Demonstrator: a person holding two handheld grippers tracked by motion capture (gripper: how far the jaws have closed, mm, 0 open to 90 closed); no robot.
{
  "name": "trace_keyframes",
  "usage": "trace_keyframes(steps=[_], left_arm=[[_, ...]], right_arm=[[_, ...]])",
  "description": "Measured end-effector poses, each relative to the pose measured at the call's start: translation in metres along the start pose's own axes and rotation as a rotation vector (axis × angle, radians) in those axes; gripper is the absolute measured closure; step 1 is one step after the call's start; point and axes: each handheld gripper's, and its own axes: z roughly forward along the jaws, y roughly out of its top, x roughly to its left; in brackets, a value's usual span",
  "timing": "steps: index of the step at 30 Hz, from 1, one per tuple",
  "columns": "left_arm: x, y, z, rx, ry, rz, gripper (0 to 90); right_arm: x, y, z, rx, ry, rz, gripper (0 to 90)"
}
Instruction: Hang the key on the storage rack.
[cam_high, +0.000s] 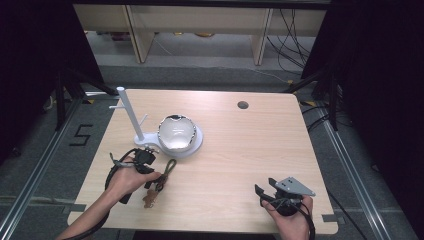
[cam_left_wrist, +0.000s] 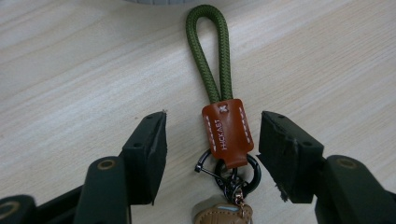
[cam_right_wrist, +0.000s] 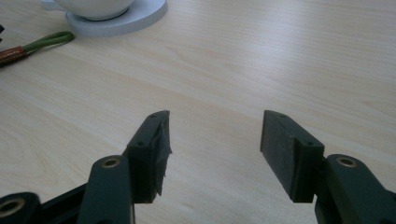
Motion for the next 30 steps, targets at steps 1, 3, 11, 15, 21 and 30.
trace_keyframes(steps=[1,3,11,15,21,30], left_arm=[[-0.001,0.001,0.001,0.009,0.002,-0.002,42.1],[-0.003,0.001,0.004,0.023,0.002,-0.005,42.8],[-0.009,0.005,0.015,0.079,0.017,-0.001,46.6],[-0.011,0.006,0.018,0.097,0.015,0.029,49.1],[-0.013,0.008,0.019,0.113,0.034,0.045,52.6],[-0.017,0.006,0.018,0.116,0.077,0.092,64.5]], right_arm=[[0.000,0.000,0.000,-0.001,0.005,0.004,43.4],[0.000,0.000,0.000,-0.001,0.003,0.000,43.3],[0.000,0.000,0.000,0.001,0.001,-0.004,43.4],[0.000,0.000,0.000,0.002,0.001,-0.001,43.3],[0.000,0.000,0.000,-0.001,0.006,0.000,43.3],[0.000,0.000,0.000,-0.005,-0.003,-0.006,43.2]])
